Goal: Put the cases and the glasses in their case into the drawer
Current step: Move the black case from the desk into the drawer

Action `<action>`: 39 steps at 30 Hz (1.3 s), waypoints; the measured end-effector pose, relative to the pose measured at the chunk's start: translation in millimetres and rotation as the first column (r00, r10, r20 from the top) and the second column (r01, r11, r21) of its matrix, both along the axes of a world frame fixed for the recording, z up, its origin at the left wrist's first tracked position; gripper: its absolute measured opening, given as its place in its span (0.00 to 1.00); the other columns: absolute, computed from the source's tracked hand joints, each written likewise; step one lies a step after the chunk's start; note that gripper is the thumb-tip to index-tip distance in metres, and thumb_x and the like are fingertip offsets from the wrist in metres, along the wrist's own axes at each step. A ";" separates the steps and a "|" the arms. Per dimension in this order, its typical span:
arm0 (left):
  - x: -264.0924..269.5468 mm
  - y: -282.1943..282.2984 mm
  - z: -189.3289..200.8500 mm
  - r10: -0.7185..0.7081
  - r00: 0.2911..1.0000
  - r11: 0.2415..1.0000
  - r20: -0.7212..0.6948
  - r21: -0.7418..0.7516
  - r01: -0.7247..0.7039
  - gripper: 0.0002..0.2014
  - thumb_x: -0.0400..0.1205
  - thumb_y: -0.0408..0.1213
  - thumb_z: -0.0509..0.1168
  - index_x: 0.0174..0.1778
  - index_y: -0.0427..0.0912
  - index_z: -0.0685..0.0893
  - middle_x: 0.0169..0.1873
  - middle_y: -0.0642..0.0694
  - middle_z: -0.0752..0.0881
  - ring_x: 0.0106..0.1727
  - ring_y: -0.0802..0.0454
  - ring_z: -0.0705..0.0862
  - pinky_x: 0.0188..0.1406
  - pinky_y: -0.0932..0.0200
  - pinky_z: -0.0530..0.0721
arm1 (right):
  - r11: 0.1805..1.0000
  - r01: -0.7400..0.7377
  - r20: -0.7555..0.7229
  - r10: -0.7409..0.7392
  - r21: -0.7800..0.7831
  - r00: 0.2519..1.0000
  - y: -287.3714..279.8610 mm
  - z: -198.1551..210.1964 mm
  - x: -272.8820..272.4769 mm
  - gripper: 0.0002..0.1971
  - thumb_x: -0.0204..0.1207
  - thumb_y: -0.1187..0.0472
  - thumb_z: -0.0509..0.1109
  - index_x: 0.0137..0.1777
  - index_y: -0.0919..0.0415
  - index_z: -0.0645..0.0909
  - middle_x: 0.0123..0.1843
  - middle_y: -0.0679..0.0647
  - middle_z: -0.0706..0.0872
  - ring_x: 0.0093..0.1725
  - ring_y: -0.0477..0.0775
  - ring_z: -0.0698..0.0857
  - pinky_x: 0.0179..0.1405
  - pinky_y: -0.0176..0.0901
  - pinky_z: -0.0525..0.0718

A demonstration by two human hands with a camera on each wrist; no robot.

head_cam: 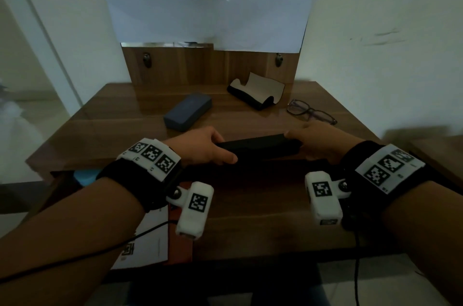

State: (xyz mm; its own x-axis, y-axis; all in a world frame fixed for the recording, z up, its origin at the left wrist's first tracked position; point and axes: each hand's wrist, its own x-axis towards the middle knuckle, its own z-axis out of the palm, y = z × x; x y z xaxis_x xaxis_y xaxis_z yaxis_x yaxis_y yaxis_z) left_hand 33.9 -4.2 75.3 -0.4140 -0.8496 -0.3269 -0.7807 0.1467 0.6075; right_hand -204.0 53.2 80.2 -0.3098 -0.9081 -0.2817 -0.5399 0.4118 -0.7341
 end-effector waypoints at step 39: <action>4.9 -3.1 -74.9 0.306 0.950 0.884 -0.067 0.389 -0.258 0.24 0.80 0.47 0.69 0.68 0.38 0.78 0.55 0.45 0.82 0.53 0.49 0.81 0.50 0.54 0.79 | 0.937 -0.040 0.085 0.011 0.347 0.996 -9.1 -64.8 41.3 0.26 0.82 0.53 0.66 0.74 0.68 0.71 0.63 0.64 0.80 0.60 0.63 0.80 0.54 0.49 0.75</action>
State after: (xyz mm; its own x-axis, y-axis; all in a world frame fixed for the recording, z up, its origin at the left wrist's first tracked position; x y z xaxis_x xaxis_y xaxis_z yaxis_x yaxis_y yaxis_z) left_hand 38.8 -7.3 0.4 -0.2324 -0.7628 -0.6034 -0.6706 -0.3237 0.6674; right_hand -162.7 44.0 15.4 -0.2508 -0.7564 -0.6041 -0.4991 0.6358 -0.5888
